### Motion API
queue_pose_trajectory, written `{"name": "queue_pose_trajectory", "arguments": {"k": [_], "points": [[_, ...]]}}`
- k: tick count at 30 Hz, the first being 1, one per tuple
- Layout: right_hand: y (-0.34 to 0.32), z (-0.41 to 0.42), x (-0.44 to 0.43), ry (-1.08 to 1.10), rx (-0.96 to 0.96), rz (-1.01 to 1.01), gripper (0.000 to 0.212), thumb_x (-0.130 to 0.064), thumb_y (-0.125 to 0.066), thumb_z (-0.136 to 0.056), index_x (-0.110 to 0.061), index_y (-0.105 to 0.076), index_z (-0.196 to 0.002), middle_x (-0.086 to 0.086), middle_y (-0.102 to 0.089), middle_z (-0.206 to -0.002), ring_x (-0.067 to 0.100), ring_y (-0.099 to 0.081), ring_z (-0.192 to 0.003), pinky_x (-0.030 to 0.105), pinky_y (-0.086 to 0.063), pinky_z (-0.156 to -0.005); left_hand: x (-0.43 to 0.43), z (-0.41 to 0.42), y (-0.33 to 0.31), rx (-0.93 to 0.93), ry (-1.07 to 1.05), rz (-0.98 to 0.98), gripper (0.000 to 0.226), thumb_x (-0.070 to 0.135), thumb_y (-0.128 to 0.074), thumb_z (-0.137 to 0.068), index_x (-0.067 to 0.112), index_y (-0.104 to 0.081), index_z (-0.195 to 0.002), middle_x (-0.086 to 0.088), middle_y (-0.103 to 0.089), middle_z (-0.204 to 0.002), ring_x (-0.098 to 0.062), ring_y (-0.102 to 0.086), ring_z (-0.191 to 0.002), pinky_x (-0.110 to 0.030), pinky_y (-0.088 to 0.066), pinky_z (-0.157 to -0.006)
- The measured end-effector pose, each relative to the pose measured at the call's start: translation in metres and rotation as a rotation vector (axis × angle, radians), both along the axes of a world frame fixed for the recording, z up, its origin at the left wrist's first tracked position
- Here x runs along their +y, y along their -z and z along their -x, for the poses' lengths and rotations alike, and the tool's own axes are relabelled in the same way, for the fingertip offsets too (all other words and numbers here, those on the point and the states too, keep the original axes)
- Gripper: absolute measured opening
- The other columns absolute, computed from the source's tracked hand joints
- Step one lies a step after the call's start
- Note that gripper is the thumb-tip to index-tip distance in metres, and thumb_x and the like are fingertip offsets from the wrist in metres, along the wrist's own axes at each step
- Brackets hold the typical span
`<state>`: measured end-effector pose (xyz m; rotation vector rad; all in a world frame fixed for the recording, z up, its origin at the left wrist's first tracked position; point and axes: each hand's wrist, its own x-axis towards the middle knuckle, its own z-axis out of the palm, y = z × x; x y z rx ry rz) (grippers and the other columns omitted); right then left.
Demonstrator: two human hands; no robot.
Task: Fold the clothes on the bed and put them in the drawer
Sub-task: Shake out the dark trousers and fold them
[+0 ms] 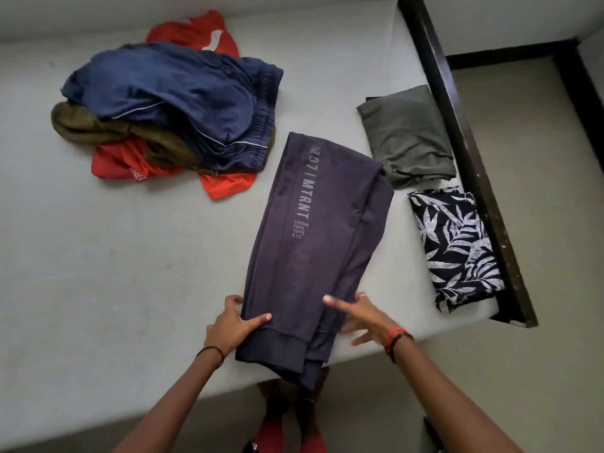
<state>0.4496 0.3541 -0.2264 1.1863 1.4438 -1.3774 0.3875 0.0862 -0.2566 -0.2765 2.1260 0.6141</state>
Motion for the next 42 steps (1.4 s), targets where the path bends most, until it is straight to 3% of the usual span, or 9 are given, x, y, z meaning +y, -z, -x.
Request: {"name": "queue_pose_trajectory", "arguments": {"k": [5,10,16,19,23,28,35,38,42], "points": [[0.028,-0.028,-0.057,0.099,0.187,-0.281,0.067,-0.025,-0.087,-0.063,-0.014,-0.036,-0.106,0.005,-0.061,-0.107,0.023,-0.06,-0.092,0.032,-0.049,-0.078,-0.009,0.005,0.001,-0.098,0.033,-0.107,0.08,0.082,-0.065,-0.046,0.02,-0.064,-0.096,0.007,-0.068,-0.091,-0.016,-0.064,-0.088,-0.043,-0.051,-0.088],[0.025,-0.031,-0.082,0.137,0.172,-0.367,0.059,-0.017,-0.083,-0.07,-0.004,-0.042,-0.112,0.014,-0.061,-0.107,0.03,-0.06,-0.099,0.029,-0.047,-0.081,-0.018,0.013,-0.015,-0.126,-0.05,-0.278,0.08,0.058,-0.072,-0.057,0.018,-0.056,-0.124,0.002,-0.064,-0.116,-0.016,-0.062,-0.104,-0.031,-0.051,-0.089],[0.023,-0.032,-0.155,0.237,0.194,-0.099,0.041,-0.014,-0.078,-0.075,-0.013,-0.045,-0.099,0.01,-0.064,-0.099,0.023,-0.066,-0.082,0.036,-0.055,-0.074,-0.076,0.055,-0.028,-0.001,-0.012,-0.146,0.031,0.018,-0.074,-0.081,0.007,-0.061,-0.107,-0.01,-0.066,-0.102,-0.016,-0.06,-0.081,-0.017,-0.045,-0.062],[0.014,-0.027,-0.16,0.276,0.145,0.121,0.021,-0.019,-0.065,-0.088,-0.014,-0.046,-0.091,0.007,-0.06,-0.079,0.016,-0.062,-0.059,0.026,-0.049,-0.052,-0.103,0.083,-0.029,0.062,0.015,-0.033,0.032,0.02,-0.076,-0.079,0.003,-0.062,-0.102,-0.017,-0.066,-0.099,-0.029,-0.061,-0.087,-0.031,-0.044,-0.066],[0.028,-0.013,-0.089,0.325,0.263,-0.155,0.02,0.001,-0.047,-0.092,-0.014,-0.053,-0.08,0.006,-0.059,-0.071,0.02,-0.06,-0.066,0.022,-0.05,-0.053,-0.109,0.1,-0.021,0.029,0.017,0.055,0.056,0.036,-0.079,-0.075,0.013,-0.053,-0.119,-0.014,-0.062,-0.107,-0.03,-0.06,-0.095,-0.036,-0.047,-0.073],[0.053,0.026,0.032,0.357,0.33,-0.55,0.024,0.009,-0.037,-0.089,-0.006,-0.057,-0.091,0.015,-0.062,-0.086,0.025,-0.059,-0.082,0.03,-0.05,-0.073,-0.08,0.079,-0.011,0.667,0.171,0.131,0.061,0.029,-0.069,-0.085,0.006,-0.043,-0.135,-0.019,-0.051,-0.13,-0.038,-0.049,-0.12,-0.052,-0.036,-0.1],[0.047,0.107,0.097,0.826,0.412,-0.135,0.015,-0.016,-0.044,-0.098,-0.01,-0.053,-0.087,0.008,-0.059,-0.087,0.016,-0.059,-0.077,0.023,-0.052,-0.063,-0.023,0.039,0.027,0.733,0.567,0.102,0.063,0.049,-0.028,-0.094,0.023,-0.02,-0.151,-0.003,-0.018,-0.158,-0.018,-0.015,-0.145,-0.048,-0.006,-0.116],[0.042,0.125,0.11,0.609,0.367,-0.053,0.04,-0.054,-0.056,-0.086,-0.014,-0.06,-0.092,0.002,-0.065,-0.089,0.014,-0.062,-0.079,0.027,-0.052,-0.072,-0.019,0.032,0.042,0.707,0.621,0.214,0.061,0.05,-0.023,-0.095,0.026,-0.019,-0.151,-0.006,-0.013,-0.159,-0.021,-0.013,-0.146,-0.053,-0.004,-0.115],[0.048,0.133,0.129,0.253,0.423,-0.23,0.021,-0.01,-0.077,-0.075,-0.012,-0.056,-0.074,0.004,-0.061,-0.071,0.005,-0.056,-0.05,0.019,-0.049,-0.055,-0.024,0.035,0.044,0.698,0.679,0.27,0.062,0.053,-0.022,-0.094,0.03,-0.014,-0.151,-0.004,-0.01,-0.16,-0.017,-0.008,-0.146,-0.056,0.005,-0.113]]}}
